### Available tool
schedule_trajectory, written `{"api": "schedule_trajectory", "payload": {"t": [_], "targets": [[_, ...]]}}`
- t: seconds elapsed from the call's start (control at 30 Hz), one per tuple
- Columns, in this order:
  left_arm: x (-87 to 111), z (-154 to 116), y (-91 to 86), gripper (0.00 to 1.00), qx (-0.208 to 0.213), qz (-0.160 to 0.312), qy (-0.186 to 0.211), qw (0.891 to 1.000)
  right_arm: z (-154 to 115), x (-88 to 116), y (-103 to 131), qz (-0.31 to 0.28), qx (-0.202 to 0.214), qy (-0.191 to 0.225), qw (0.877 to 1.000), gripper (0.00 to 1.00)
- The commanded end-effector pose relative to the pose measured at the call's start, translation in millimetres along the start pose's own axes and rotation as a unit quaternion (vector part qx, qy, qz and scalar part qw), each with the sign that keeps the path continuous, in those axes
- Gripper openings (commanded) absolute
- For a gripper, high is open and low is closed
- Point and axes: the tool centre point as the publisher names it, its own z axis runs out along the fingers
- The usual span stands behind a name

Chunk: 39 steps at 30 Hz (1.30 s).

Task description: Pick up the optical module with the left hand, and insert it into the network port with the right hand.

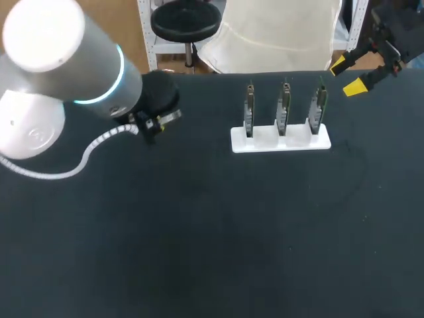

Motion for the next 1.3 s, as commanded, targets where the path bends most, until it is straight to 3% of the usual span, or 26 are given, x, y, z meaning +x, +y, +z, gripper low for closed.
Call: {"api": "schedule_trajectory", "payload": {"t": [0.03,0.27,0.47,0.63,0.97,1.3], "targets": [[-29.1,7.5,18.2,0.00,-0.005,0.008,-0.002,1.000,0.5,-0.2,2.0,0.000,0.003,0.000,1.000,1.00],[-68.4,4.6,52.2,0.00,-0.029,-0.002,-0.045,0.999,0.5,-0.2,2.0,0.000,0.003,0.000,1.000,1.00],[-97.7,2.1,66.3,0.00,-0.031,0.001,-0.092,0.995,0.5,-0.2,2.0,0.000,0.003,0.000,1.000,1.00],[-132.1,1.2,66.2,0.00,-0.019,0.018,-0.152,0.988,0.5,-0.2,2.0,0.000,0.003,0.000,1.000,1.00],[-201.8,9.0,58.5,0.00,0.012,0.055,-0.224,0.973,0.5,-0.2,2.0,0.000,0.003,0.000,1.000,1.00],[-243.8,8.0,53.1,0.00,0.050,0.066,-0.289,0.954,0.5,-0.2,2.0,0.000,0.003,0.000,1.000,1.00]]}}
